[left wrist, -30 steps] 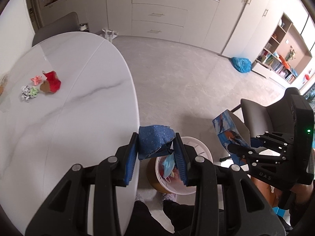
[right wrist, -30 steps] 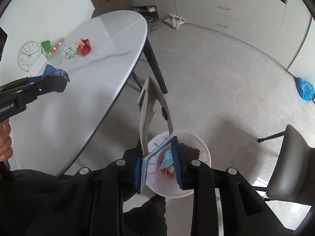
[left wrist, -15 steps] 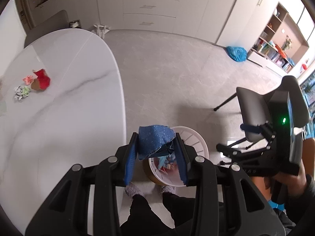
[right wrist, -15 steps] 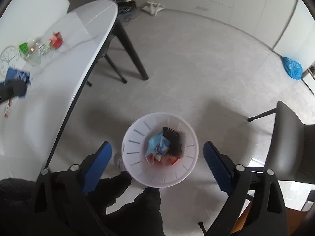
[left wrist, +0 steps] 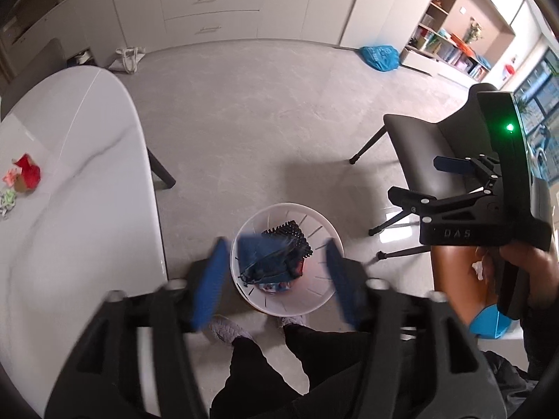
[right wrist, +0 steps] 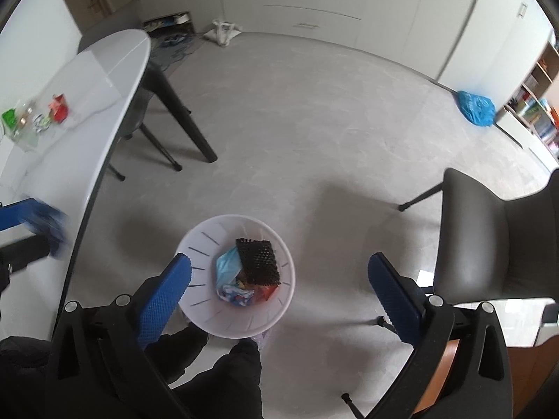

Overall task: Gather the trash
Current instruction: 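Carry the blue wrapper and blue box to the wastebasket and release both, then grasp the brown cardboard with red bag with the right tool while the left tool grasps white crumpled paper, then carry the cardboard and white paper to the wastebasket and release both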

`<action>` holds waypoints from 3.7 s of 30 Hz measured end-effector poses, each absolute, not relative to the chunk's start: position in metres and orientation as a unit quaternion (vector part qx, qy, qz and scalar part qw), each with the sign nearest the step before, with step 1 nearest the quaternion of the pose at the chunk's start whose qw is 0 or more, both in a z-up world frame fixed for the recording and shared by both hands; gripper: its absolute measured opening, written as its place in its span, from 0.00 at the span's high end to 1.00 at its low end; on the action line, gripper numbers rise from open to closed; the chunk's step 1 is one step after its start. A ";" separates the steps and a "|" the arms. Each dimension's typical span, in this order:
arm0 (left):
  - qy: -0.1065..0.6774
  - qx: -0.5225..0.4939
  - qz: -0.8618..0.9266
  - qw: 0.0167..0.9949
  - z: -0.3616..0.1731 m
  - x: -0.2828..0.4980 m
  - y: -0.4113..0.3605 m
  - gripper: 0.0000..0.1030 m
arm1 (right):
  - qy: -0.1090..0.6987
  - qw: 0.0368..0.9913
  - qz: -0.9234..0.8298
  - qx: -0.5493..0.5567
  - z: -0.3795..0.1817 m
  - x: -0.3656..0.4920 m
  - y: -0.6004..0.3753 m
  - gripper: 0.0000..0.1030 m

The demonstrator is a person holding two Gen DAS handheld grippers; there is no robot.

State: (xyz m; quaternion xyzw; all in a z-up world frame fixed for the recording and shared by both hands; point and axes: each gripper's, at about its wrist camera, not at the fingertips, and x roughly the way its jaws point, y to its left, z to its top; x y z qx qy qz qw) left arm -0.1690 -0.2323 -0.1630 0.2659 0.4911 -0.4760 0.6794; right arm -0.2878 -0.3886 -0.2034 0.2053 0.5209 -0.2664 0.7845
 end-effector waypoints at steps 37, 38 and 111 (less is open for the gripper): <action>0.469 0.195 -0.410 0.758 -0.126 -0.116 -0.181 0.08 | 0.486 0.827 -0.211 0.191 -0.172 -0.228 -0.352 0.03; 0.469 0.184 -0.398 0.767 -0.124 -0.109 -0.172 0.08 | 0.480 0.834 -0.199 0.186 -0.167 -0.217 -0.346 0.03; 0.524 -0.039 -0.074 0.848 -0.209 0.316 0.027 0.63 | 0.483 0.861 0.110 0.119 -0.191 0.188 -0.197 0.58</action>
